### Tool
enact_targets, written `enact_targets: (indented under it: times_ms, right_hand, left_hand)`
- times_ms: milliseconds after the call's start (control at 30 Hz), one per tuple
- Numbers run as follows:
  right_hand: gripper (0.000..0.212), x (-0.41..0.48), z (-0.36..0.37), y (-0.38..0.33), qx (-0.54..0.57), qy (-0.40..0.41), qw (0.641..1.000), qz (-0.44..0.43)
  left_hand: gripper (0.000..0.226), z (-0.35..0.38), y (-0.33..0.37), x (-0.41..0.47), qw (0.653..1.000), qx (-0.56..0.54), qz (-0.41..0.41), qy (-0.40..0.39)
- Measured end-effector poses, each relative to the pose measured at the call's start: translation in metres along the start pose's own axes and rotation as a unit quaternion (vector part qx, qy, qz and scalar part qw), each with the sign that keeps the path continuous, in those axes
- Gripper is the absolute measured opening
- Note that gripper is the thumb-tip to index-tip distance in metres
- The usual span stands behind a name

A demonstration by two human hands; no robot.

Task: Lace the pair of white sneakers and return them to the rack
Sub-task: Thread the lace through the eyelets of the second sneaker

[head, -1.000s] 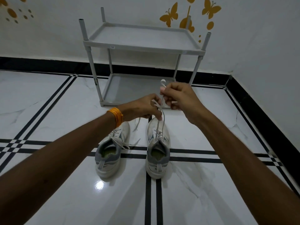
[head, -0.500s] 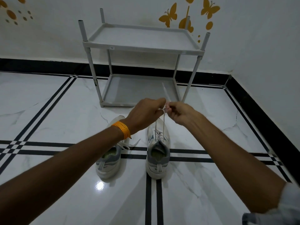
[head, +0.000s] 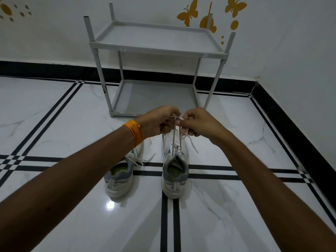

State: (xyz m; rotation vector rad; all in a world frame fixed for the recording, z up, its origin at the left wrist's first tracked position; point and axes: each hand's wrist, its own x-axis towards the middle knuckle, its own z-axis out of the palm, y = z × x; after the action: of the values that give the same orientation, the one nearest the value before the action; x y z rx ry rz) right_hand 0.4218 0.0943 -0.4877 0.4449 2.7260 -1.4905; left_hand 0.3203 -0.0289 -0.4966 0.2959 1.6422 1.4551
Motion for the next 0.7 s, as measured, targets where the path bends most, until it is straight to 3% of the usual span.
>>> enact_targets:
  times_ms: [133, 233, 333, 400, 467, 567, 700]
  right_hand:
    - [0.031, 0.0, -0.012, 0.02, 0.096, 0.027, 0.994, 0.042]
    - [0.026, 0.002, -0.017, 0.066, 0.022, 0.122, 0.986, 0.113]
    - [0.021, -0.007, -0.016, 0.138, -0.139, 0.113, 0.956, 0.232]
    - [0.02, -0.016, -0.011, 0.178, -0.203, 0.095, 0.927, 0.3]
    - [0.022, -0.023, -0.002, 0.198, -0.238, 0.087, 0.911, 0.325]
    - [0.023, -0.026, 0.014, 0.198, -0.291, 0.081, 0.902, 0.309]
    - [0.008, -0.02, 0.024, 0.176, -0.349, 0.022, 0.888, 0.299]
  left_hand:
    - [0.016, -0.006, -0.008, 0.002, 0.997, 0.039, 0.041, 0.061]
    - [0.004, -0.036, -0.034, 0.009, 0.977, 0.111, 0.078, 0.165]
    - [0.014, -0.088, -0.076, 0.015, 0.872, 0.364, 0.085, 0.315]
    - [0.02, -0.114, -0.102, 0.013, 0.827, 0.459, 0.034, 0.325]
    - [0.02, -0.123, -0.122, 0.01, 0.803, 0.506, 0.02, 0.313]
    - [0.02, -0.114, -0.137, 0.008, 0.762, 0.58, 0.048, 0.284]
    - [0.045, -0.096, -0.128, 0.013, 0.676, 0.69, 0.044, 0.254]
